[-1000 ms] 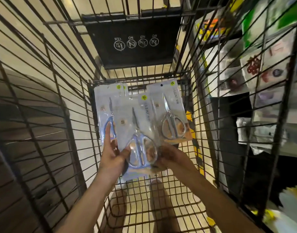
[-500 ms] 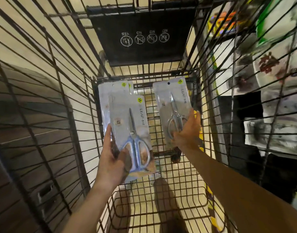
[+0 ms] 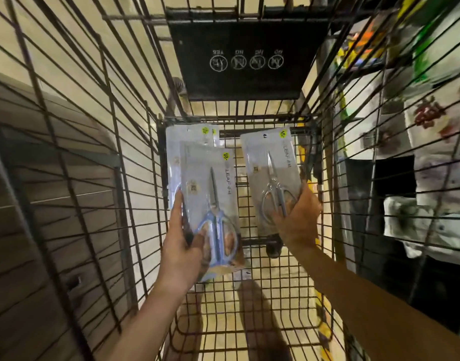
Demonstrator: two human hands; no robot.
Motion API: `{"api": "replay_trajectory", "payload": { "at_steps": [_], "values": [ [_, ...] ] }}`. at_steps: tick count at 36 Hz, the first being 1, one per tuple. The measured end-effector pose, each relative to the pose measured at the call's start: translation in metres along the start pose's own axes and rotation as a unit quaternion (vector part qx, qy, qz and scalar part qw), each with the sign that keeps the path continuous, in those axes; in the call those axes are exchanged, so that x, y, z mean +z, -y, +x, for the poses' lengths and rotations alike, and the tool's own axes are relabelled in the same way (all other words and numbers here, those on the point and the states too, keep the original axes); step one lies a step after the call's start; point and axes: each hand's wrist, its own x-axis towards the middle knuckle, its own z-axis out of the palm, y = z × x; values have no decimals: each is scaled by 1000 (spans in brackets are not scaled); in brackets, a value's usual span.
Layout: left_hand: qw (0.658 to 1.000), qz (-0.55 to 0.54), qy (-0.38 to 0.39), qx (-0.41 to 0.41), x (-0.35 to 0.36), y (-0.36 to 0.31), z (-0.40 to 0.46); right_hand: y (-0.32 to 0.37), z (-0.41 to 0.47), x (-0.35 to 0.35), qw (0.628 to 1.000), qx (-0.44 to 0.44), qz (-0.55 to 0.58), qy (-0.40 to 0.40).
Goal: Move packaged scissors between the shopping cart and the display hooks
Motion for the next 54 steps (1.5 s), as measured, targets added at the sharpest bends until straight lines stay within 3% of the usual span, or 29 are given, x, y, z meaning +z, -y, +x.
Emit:
{"api": "replay_trajectory", "payload": {
  "at_steps": [6,14,22,30,33,41,44,51,54],
  "values": [
    [1000,-3,3,-5,-2,9,-5,-2,4,0,999,21,-8,30],
    [999,19,-27,11,7,11,-15,-10,0,-18,993,56,92,52],
    [997,20,-62,35,2,5,-30,-3,-37,-31,950,86,214,210],
    [991,13,-90,100,-27,-55,-96,45,-93,-109,923,91,293,230],
    [986,22,-94,133,-41,-85,-133,80,-113,-160,912,140,312,228],
    [979,-1,-45,199,-84,-147,-228,146,-190,-284,904,88,366,201],
    [979,-30,-17,202,-106,-154,-257,162,-224,-315,927,31,337,160],
    [967,-30,47,248,-155,-156,-289,173,-316,-336,927,-58,364,61],
    [959,-11,90,268,-176,-155,-296,180,-362,-333,912,-48,408,21]
  ]
}}
